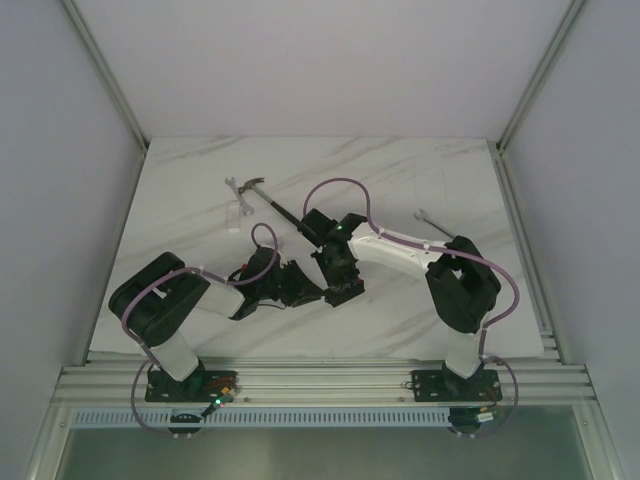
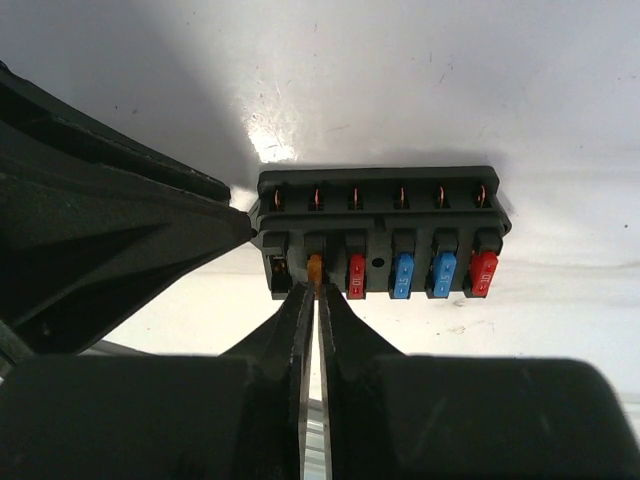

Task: Snap on the fuse box
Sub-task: Install the fuse at the fuse box base.

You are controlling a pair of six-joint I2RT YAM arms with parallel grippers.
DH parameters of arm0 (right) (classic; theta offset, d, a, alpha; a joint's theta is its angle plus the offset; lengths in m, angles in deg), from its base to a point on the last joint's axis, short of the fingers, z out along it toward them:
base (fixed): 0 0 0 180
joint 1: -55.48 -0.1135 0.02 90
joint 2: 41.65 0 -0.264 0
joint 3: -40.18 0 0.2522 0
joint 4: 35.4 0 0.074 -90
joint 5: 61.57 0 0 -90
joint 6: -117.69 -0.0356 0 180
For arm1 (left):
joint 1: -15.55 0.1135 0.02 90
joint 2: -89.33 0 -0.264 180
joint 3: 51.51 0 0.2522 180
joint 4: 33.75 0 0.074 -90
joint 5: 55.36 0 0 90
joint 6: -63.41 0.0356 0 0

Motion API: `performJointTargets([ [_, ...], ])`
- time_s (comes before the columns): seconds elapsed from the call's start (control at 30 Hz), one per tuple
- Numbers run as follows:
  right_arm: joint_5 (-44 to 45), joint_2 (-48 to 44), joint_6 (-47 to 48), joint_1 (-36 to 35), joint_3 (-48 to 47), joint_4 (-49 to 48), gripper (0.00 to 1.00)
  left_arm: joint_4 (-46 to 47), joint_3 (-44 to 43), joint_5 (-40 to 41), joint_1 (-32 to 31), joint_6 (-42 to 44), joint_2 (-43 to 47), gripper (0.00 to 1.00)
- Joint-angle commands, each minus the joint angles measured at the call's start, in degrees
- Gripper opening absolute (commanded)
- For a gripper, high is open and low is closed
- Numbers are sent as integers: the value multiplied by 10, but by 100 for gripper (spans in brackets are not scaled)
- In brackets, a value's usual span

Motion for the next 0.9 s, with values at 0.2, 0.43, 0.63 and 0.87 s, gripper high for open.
performJointTargets([
  [0.2, -4, 49, 11, -1, 11, 17, 0, -59, 2, 33, 0, 20, -6, 36],
  [0.43, 5, 71, 10, -1, 30, 20, 0, -58, 3, 34, 0, 19, -5, 36],
  [0.63, 14, 108, 13, -1, 28, 13, 0, -58, 6, 36, 0, 21, -3, 37],
  [0.87, 16, 187, 13, -2, 11, 8, 0, -100, 7, 64, 3, 39, 33, 43],
])
